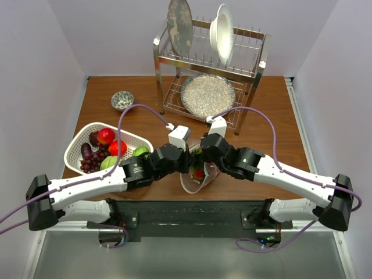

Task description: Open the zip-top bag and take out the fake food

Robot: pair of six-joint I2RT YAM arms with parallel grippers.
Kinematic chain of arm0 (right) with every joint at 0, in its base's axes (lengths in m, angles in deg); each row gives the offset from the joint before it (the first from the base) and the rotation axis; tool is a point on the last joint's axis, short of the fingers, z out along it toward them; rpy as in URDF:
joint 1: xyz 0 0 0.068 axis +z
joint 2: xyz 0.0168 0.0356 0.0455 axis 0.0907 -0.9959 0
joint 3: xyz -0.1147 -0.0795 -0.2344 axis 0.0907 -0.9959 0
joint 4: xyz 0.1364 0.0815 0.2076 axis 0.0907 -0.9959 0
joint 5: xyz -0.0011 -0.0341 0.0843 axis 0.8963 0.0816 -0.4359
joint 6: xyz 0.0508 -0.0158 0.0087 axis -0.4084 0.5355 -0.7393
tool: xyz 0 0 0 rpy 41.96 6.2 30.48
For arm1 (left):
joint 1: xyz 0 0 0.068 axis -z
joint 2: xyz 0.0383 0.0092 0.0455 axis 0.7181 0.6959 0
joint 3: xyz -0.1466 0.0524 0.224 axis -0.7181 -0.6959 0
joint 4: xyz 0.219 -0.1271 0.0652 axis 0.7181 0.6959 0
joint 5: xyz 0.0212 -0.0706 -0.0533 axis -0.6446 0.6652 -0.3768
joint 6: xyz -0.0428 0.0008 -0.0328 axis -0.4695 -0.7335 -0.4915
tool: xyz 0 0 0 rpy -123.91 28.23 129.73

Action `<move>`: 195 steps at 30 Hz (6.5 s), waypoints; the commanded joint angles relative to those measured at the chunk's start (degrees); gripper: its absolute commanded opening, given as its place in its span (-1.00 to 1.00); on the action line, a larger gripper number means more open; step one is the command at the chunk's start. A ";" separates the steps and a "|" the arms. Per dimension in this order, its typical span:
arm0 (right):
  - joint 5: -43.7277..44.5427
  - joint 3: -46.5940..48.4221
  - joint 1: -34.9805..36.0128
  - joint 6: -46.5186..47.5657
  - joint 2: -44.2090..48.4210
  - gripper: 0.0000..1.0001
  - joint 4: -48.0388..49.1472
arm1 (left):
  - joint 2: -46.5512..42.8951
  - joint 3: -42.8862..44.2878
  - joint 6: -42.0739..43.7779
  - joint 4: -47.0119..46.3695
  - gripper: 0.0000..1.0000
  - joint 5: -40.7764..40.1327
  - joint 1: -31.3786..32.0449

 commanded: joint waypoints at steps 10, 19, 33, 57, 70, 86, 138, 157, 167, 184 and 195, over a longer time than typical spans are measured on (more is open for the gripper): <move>-1.30 3.53 -2.75 2.00 -2.89 -1.00 1.37 | -7.25 -4.31 -0.21 5.63 -1.00 -1.20 0.03; -7.62 -4.20 -2.75 0.15 3.36 -1.00 2.78 | -8.58 -6.51 -2.41 6.61 -1.00 -4.38 -4.19; -4.99 -1.14 -3.62 1.56 -2.34 -1.00 2.96 | -13.24 -1.85 12.87 -6.57 -1.00 6.51 -4.28; -12.46 2.12 -11.45 2.61 -2.96 -1.00 7.35 | -12.63 -5.28 19.56 -13.69 -1.00 25.24 -3.75; -14.66 -7.27 -11.36 0.42 3.87 -1.00 8.84 | -17.99 -1.68 9.21 -5.09 -1.00 -6.11 -4.89; -16.59 -11.33 -11.27 -1.17 3.45 -1.00 14.47 | -14.13 0.60 13.32 -18.53 -1.00 15.91 -5.42; -16.15 -8.34 -11.36 1.38 5.21 -1.00 12.18 | -17.37 20.47 11.48 9.40 -1.00 -29.40 -10.87; -17.82 -7.37 -11.36 3.58 5.21 -1.00 11.57 | -16.05 1.24 3.12 19.44 -1.00 -15.02 -38.81; -17.91 -6.23 -11.36 3.49 4.86 -1.00 11.13 | -23.07 -2.47 0.05 21.89 -1.00 -5.70 -40.40; -17.12 -5.79 -11.36 3.14 4.51 -1.00 10.69 | -28.18 -4.14 -0.57 23.66 -1.00 -0.52 -40.40; -18.17 -5.79 -11.36 3.31 3.36 -1.00 10.78 | -29.76 -9.05 -4.07 25.94 -1.00 1.51 -40.32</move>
